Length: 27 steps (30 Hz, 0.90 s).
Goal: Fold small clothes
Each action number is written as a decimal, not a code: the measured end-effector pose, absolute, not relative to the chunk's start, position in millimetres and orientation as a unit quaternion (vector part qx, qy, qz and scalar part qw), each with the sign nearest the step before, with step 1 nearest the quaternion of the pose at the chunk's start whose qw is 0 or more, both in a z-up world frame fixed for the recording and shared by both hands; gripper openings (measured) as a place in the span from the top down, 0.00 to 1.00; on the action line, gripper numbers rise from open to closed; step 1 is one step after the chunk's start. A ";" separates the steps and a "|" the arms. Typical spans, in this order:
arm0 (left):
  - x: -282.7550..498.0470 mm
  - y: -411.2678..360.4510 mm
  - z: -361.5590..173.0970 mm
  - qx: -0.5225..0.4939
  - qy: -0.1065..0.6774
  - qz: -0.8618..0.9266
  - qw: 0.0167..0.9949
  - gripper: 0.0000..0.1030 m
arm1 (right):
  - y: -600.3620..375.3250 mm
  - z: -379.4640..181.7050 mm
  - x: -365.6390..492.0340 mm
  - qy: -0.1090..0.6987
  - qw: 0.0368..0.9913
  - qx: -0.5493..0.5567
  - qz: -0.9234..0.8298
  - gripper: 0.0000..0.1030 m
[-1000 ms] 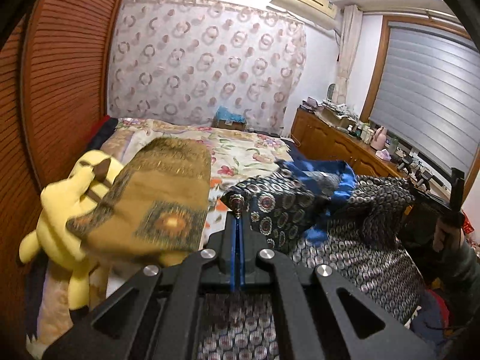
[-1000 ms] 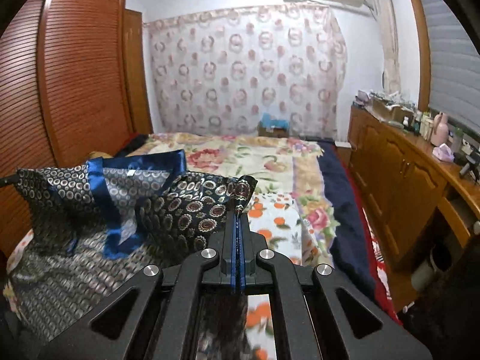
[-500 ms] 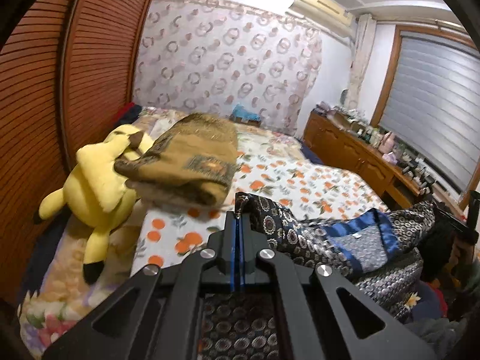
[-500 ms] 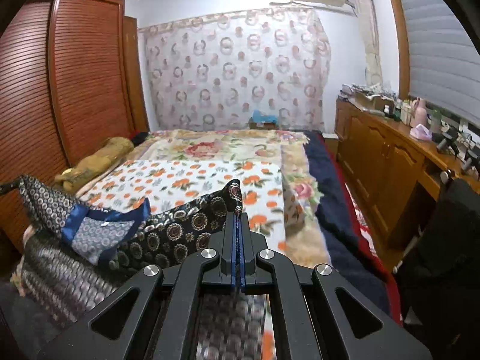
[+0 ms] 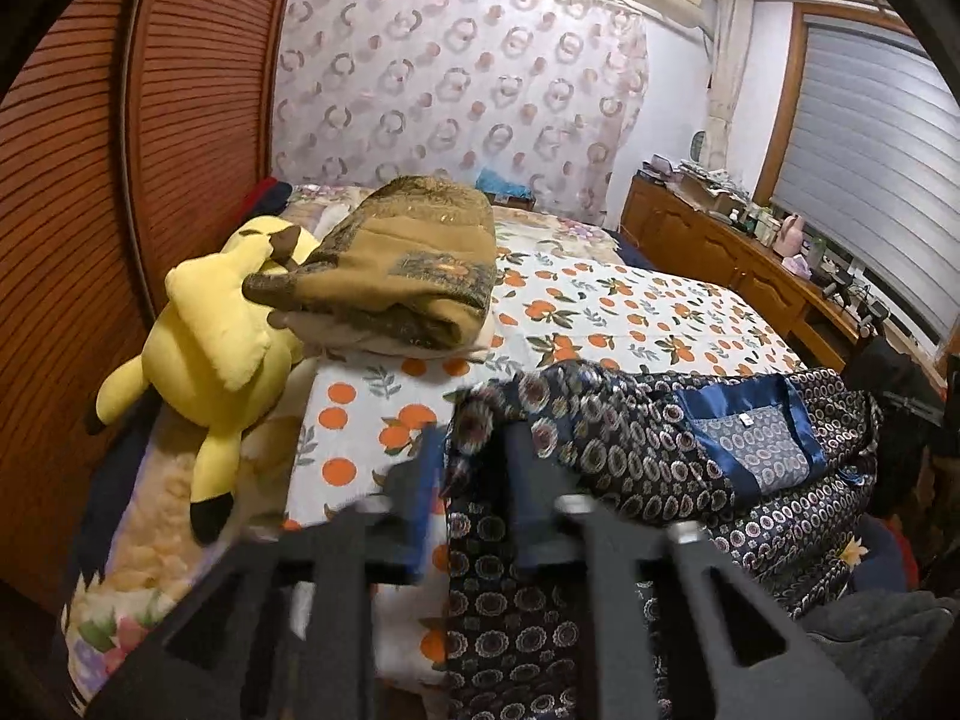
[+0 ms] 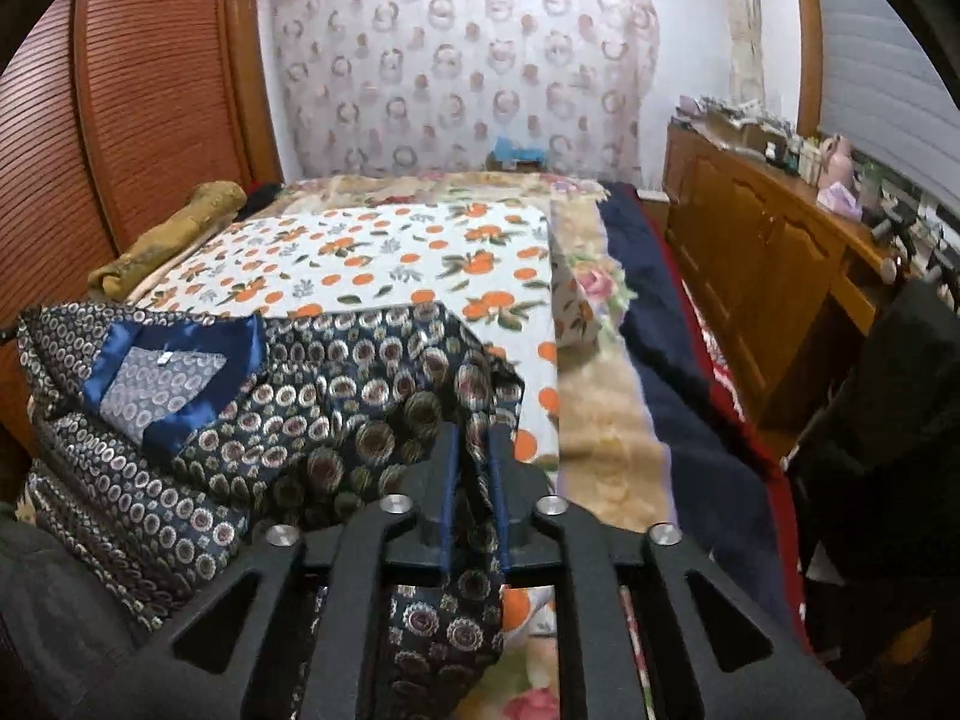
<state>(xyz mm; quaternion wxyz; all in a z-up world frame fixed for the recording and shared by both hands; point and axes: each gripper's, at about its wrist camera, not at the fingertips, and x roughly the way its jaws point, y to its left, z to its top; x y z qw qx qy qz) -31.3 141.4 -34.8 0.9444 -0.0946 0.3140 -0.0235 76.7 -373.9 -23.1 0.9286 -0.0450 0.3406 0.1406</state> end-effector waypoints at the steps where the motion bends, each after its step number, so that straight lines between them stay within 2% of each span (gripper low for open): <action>1: -30.7 141.4 -32.8 -0.093 0.312 -0.025 0.945 0.60 | -373.6 -16.6 77.6 0.332 0.932 -0.048 0.137 0.74; 3: -26.6 139.5 -26.8 -0.087 0.311 -0.029 0.946 0.57 | -377.2 -10.5 78.7 0.322 0.936 -0.048 0.136 0.64; 8: -8.9 138.9 -10.7 -0.064 0.297 -0.029 0.952 0.53 | -374.2 2.6 98.4 0.304 0.941 -0.060 0.136 0.59; 10: 7.0 139.6 -9.6 -0.055 0.304 -0.026 0.951 0.53 | -371.9 1.0 112.4 0.306 0.940 -0.059 0.142 0.54; 13: 34.3 141.2 -15.8 -0.054 0.326 -0.031 0.943 0.53 | -366.1 -10.2 136.5 0.323 0.933 -0.056 0.152 0.51; 18: 71.0 133.2 -40.2 -0.059 0.370 -0.057 0.925 0.53 | -350.7 -35.6 165.3 0.355 0.917 -0.044 0.176 0.50; 27: 91.8 114.8 -88.6 -0.050 0.449 -0.062 0.890 0.53 | -332.9 -67.5 188.2 0.413 0.890 -0.068 0.182 0.48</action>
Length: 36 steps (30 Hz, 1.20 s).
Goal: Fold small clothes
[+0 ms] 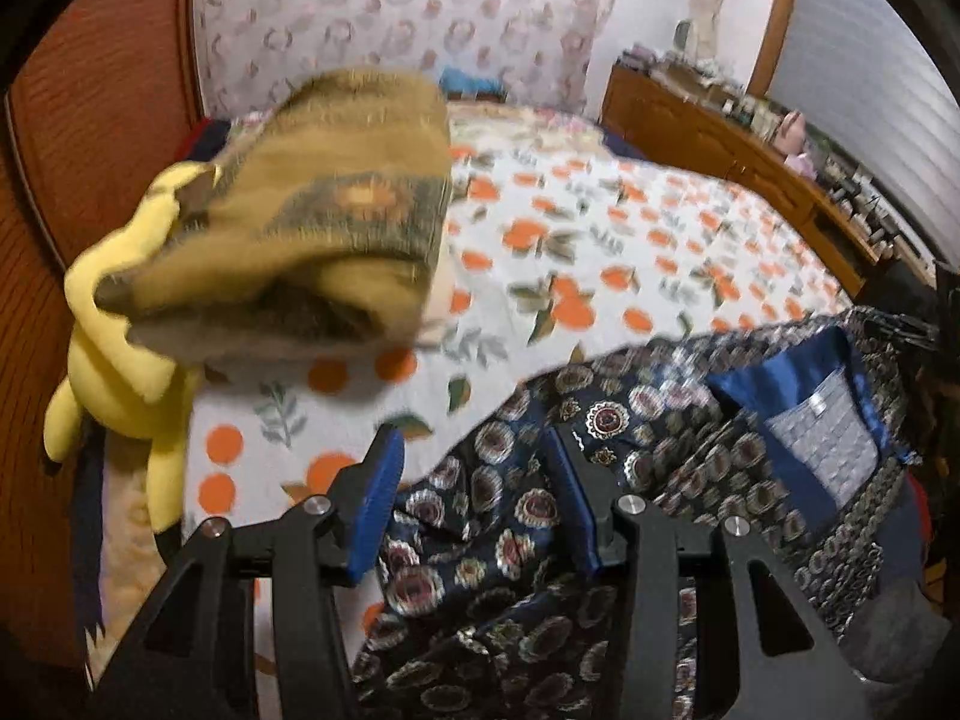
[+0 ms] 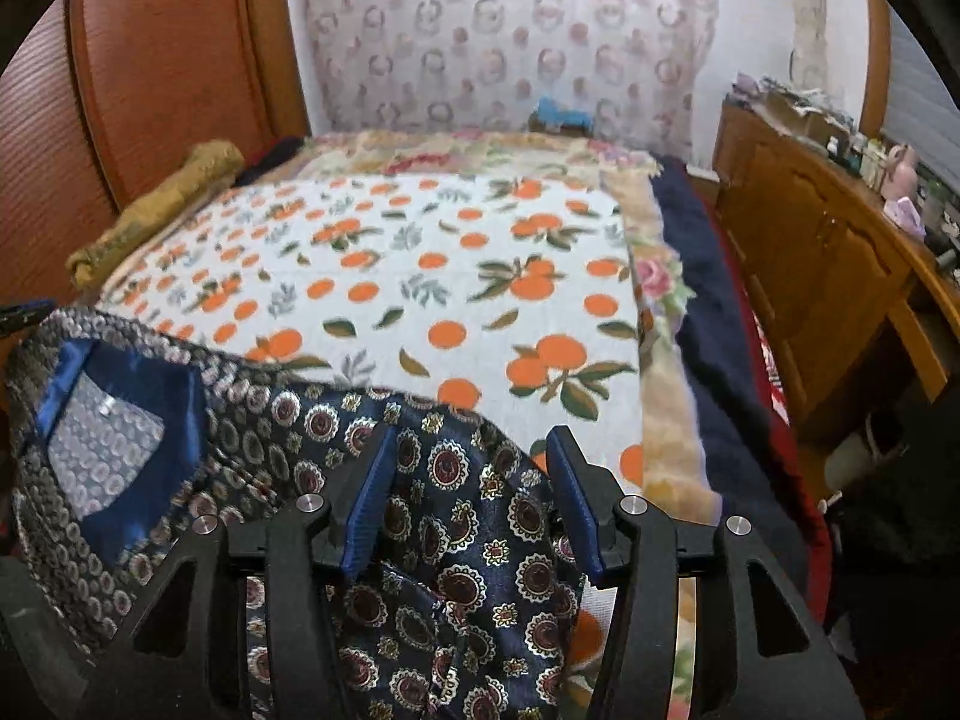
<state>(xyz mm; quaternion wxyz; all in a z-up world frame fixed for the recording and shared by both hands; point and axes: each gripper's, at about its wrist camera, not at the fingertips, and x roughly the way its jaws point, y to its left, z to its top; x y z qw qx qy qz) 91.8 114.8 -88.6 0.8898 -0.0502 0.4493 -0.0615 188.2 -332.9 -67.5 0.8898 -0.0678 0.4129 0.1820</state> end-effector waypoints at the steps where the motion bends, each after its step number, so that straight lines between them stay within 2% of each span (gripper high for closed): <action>1: 91.7 115.3 -93.2 -0.051 0.454 -0.060 0.888 0.53 | -333.6 -70.9 190.1 0.419 0.888 -0.068 0.179 0.48; 14: 90.1 107.7 -108.8 -0.033 0.454 -0.048 0.889 0.53 | -330.5 -85.1 192.5 0.439 0.878 -0.080 0.171 0.45; 17: 89.3 106.8 -108.9 -0.033 0.452 -0.058 0.890 0.54 | -326.9 -85.7 188.6 0.435 0.878 -0.088 0.179 0.54; 18: 88.9 105.5 -108.6 -0.031 0.454 -0.066 0.888 0.54 | -326.0 -85.3 186.8 0.434 0.878 -0.090 0.184 0.61; 19: 88.4 104.1 -108.2 -0.029 0.456 -0.074 0.886 0.59 | -324.8 -85.4 185.8 0.433 0.877 -0.092 0.189 0.71; 20: 87.4 102.5 -108.0 -0.029 0.457 -0.083 0.885 0.66 | -323.2 -84.9 183.6 0.433 0.875 -0.095 0.196 0.75; 21: 86.8 100.9 -107.7 -0.030 0.458 -0.089 0.884 0.70 | -321.2 -84.6 180.8 0.431 0.874 -0.101 0.198 0.80; 23: 84.8 96.0 -107.4 -0.030 0.456 -0.103 0.884 0.86 | -318.1 -84.4 176.8 0.424 0.877 -0.113 0.194 0.85; 24: 82.9 93.1 -106.4 -0.025 0.453 -0.103 0.885 0.88 | -316.9 -83.4 174.9 0.419 0.880 -0.118 0.191 0.88; 26: 78.1 84.1 -100.6 -0.009 0.441 -0.105 0.891 0.91 | -317.5 -77.3 169.0 0.405 0.888 -0.119 0.182 0.89; 36: 56.3 73.7 -49.6 -0.022 0.358 -0.103 0.928 0.93 | -317.9 -29.3 136.0 0.314 0.927 -0.110 0.176 0.93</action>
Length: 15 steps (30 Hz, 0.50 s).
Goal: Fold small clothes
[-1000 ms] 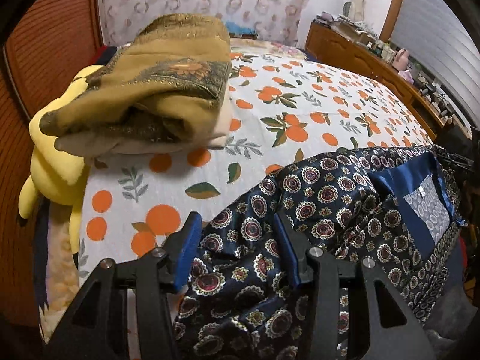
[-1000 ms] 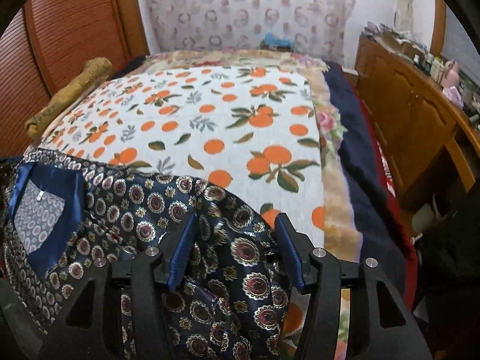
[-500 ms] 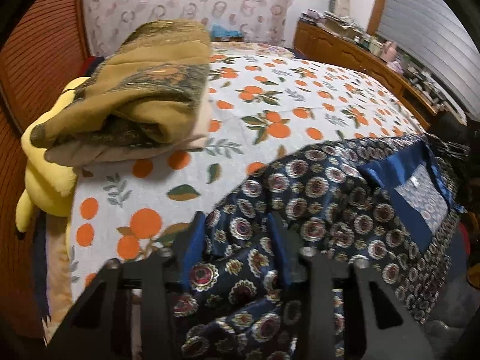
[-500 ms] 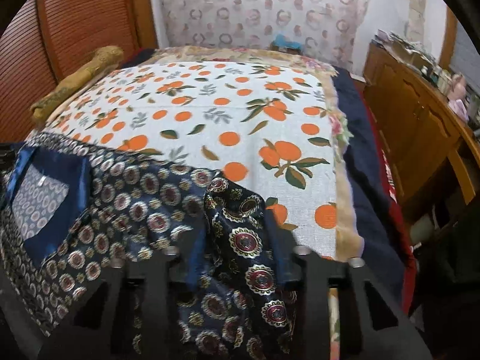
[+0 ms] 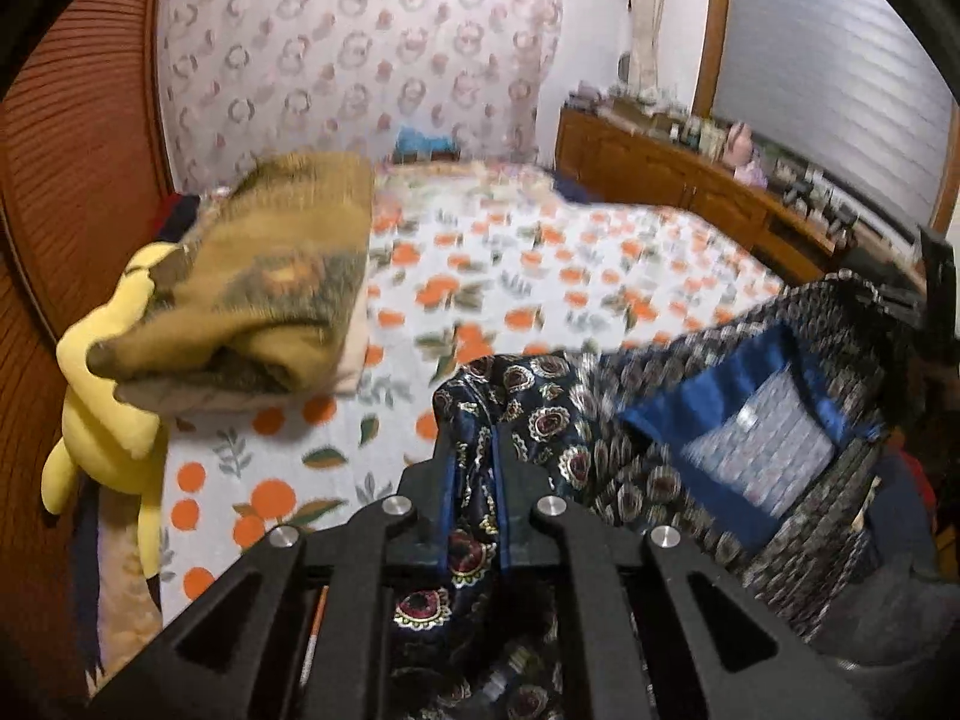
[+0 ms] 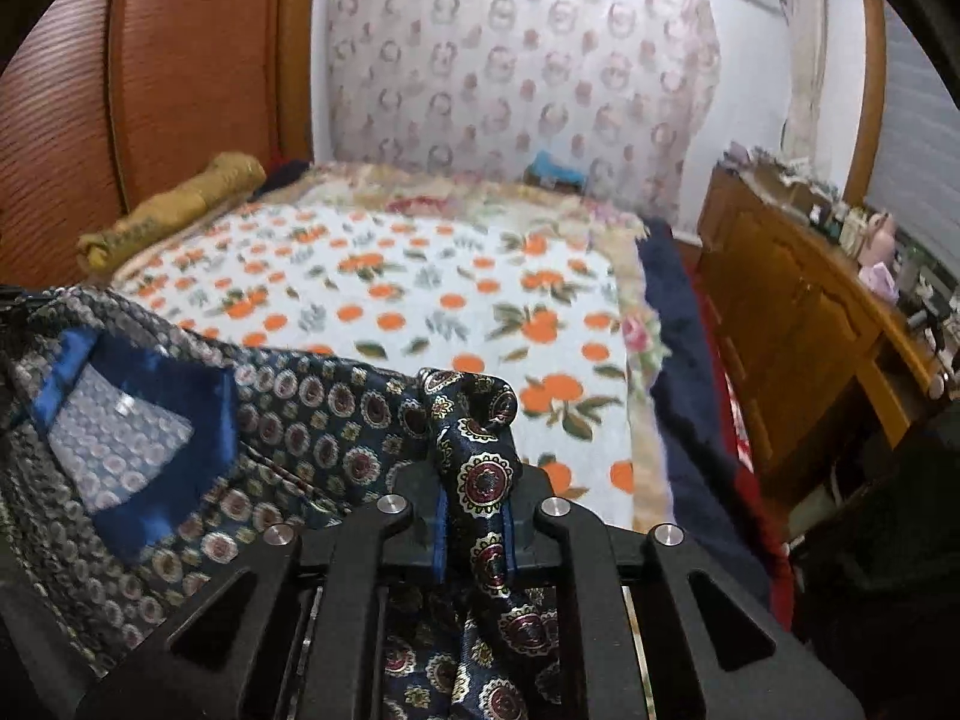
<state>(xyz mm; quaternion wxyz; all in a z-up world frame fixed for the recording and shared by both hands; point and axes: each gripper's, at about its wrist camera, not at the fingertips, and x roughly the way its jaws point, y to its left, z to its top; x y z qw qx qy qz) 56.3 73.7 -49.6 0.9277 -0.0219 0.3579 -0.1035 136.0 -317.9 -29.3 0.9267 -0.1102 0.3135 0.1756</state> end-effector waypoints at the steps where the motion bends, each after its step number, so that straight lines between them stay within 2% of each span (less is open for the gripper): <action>1: 53.5 74.1 -41.2 -0.027 0.347 -0.104 0.932 0.94 | -316.2 -23.1 132.8 0.303 0.930 -0.108 0.176 0.93; 6: 41.6 78.2 9.4 -0.050 0.283 -0.114 0.951 0.94 | -308.6 21.1 115.7 0.244 0.946 -0.108 0.185 0.94; 10: 36.8 85.2 65.4 -0.042 0.225 -0.108 0.967 0.94 | -311.0 82.6 104.6 0.183 0.959 -0.105 0.190 0.95; 15: 77.2 105.8 128.8 -0.030 0.178 -0.074 0.981 0.94 | -308.0 150.6 122.2 0.131 0.967 -0.120 0.181 0.95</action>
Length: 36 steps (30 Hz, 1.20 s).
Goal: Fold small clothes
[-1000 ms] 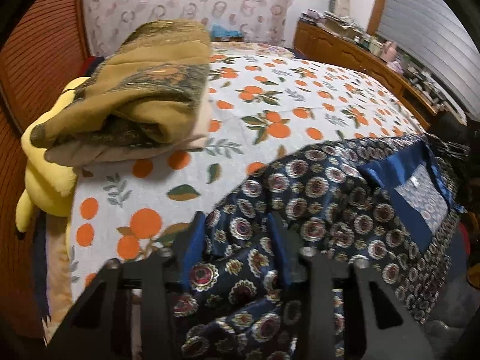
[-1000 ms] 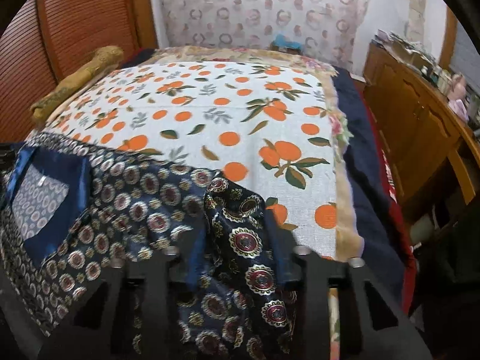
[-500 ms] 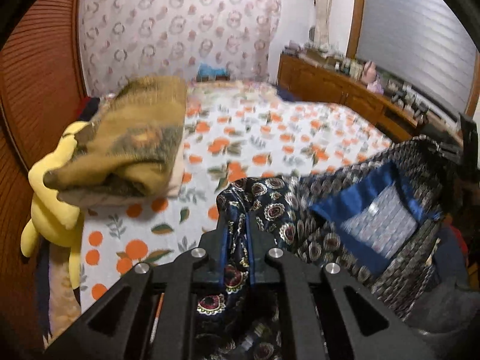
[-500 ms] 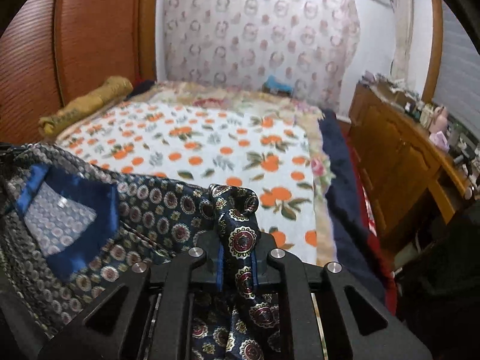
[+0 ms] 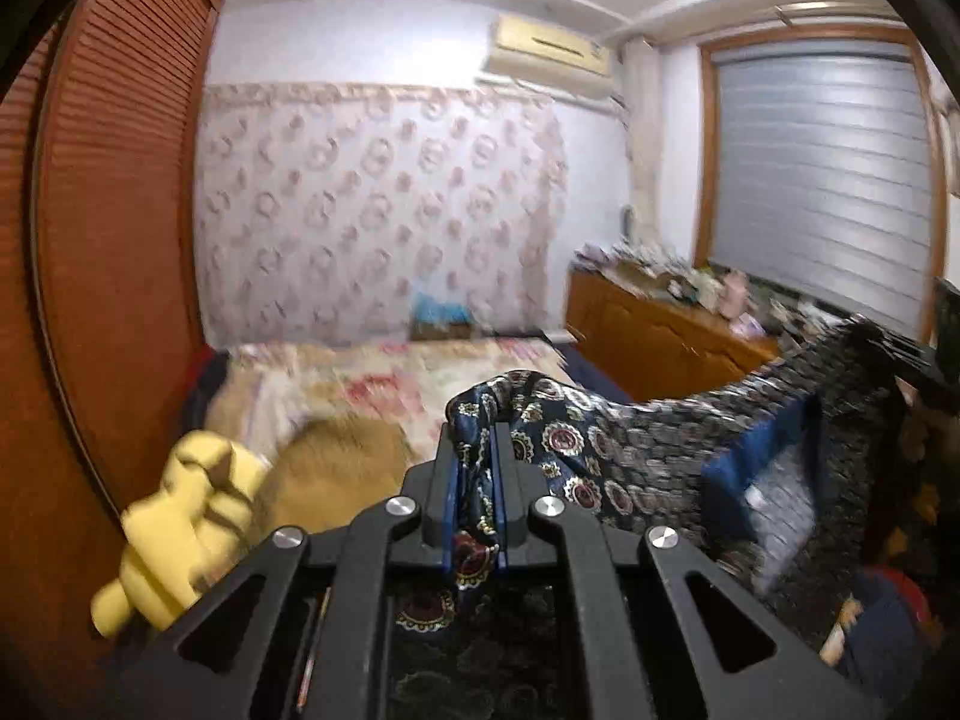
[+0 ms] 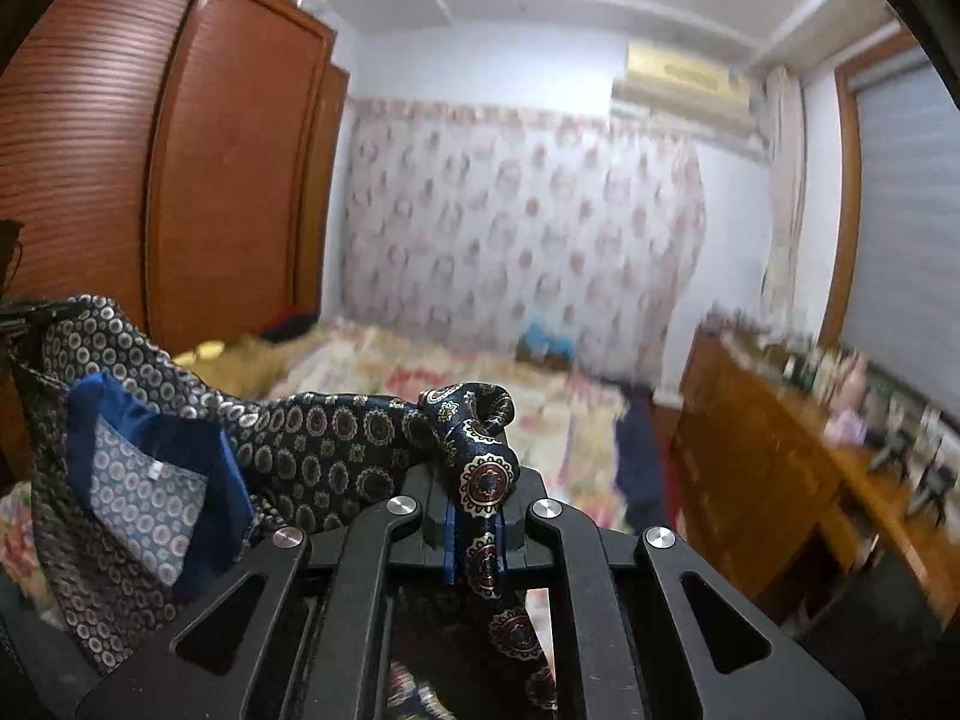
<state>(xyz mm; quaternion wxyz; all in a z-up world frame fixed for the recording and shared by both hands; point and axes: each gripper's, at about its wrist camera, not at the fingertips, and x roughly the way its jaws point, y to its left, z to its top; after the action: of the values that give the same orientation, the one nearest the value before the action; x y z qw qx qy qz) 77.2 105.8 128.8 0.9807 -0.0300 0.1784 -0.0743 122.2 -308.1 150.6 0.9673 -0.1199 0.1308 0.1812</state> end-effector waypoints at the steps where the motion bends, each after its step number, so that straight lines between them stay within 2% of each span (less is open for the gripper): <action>1: 95.1 109.2 138.8 -0.020 0.175 -0.061 0.982 0.94 | -304.3 166.2 136.6 0.128 0.968 -0.123 0.180 0.95; 4: 148.7 124.3 146.2 -0.016 0.178 -0.030 0.984 0.93 | -289.6 184.7 181.4 0.130 0.968 -0.144 0.156 0.95; 6: 183.5 133.4 137.2 -0.010 0.184 -0.021 0.983 0.87 | -282.1 183.6 213.6 0.141 0.970 -0.146 0.132 0.94; 8: 219.3 143.4 116.0 -0.016 0.204 -0.007 0.979 0.76 | -274.8 165.5 262.1 0.166 0.969 -0.149 0.105 0.93; 9: 238.3 147.6 99.9 -0.017 0.233 -0.002 0.972 0.76 | -273.1 156.4 274.5 0.175 0.968 -0.149 0.101 0.89; 11: 262.5 152.3 65.9 -0.027 0.286 -0.012 0.958 0.76 | -265.8 117.7 312.6 0.240 0.954 -0.147 0.101 0.76; 13: 266.6 151.8 39.0 -0.028 0.307 -0.020 0.951 0.75 | -260.7 81.1 337.3 0.297 0.939 -0.145 0.090 0.69; 14: 265.6 150.3 30.5 -0.027 0.312 -0.023 0.949 0.71 | -258.5 60.5 343.9 0.315 0.933 -0.144 0.092 0.68; 16: 261.0 147.2 11.0 -0.028 0.332 -0.035 0.942 0.59 | -254.6 28.8 345.9 0.336 0.925 -0.148 0.098 0.66; 20: 246.9 130.8 -10.4 -0.013 0.357 -0.052 0.932 0.53 | -256.1 -4.5 335.5 0.356 0.916 -0.149 0.112 0.63; 25: 216.0 108.8 -19.2 0.004 0.358 -0.050 0.932 0.53 | -263.1 -9.1 310.3 0.353 0.917 -0.128 0.133 0.58; 36: 176.2 65.2 -63.5 0.000 0.391 -0.104 0.915 0.53 | -272.5 -52.7 257.9 0.390 0.903 -0.068 0.165 0.56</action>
<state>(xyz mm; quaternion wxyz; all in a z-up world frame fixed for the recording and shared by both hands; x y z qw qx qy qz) 176.2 65.2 -63.5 0.9146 -0.0003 0.3908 -0.1041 257.9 -272.5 -52.7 0.9032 -0.0680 0.3903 0.1654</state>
